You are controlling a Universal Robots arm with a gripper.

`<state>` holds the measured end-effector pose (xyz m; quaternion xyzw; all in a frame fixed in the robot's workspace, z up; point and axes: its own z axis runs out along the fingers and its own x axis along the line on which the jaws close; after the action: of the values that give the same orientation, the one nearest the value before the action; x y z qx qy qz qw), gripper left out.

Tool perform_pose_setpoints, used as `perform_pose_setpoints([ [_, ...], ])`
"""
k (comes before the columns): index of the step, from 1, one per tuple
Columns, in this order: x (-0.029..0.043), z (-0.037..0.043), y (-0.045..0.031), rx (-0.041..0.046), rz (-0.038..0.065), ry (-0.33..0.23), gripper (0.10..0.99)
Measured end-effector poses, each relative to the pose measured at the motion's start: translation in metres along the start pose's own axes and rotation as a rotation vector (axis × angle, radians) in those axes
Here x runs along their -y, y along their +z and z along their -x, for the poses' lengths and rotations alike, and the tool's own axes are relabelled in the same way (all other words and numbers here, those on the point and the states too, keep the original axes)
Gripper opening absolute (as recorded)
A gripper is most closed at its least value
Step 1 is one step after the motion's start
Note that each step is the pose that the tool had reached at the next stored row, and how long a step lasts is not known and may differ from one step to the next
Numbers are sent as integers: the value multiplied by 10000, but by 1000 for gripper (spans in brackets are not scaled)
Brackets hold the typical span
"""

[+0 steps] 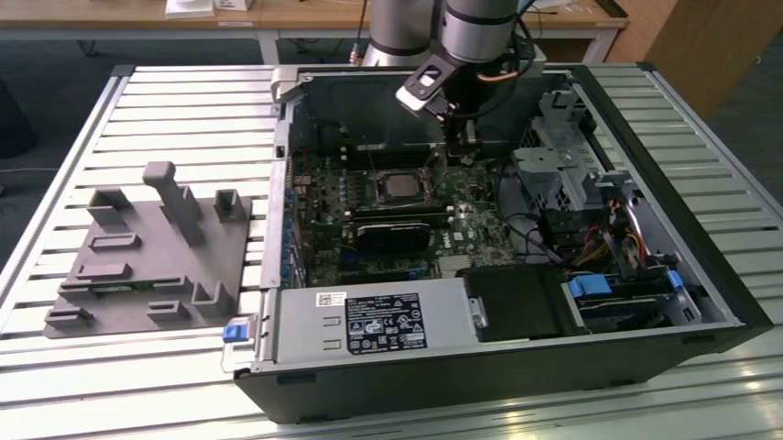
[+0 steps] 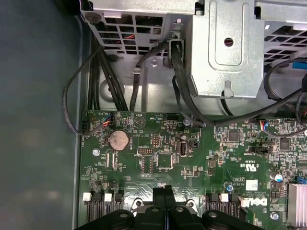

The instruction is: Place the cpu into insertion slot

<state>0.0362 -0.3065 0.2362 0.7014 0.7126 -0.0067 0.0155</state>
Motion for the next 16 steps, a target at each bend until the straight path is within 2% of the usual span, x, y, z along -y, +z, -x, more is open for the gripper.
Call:
perform_pose_setpoints([
  [16, 69, -1, -1, 1, 0, 0, 106],
])
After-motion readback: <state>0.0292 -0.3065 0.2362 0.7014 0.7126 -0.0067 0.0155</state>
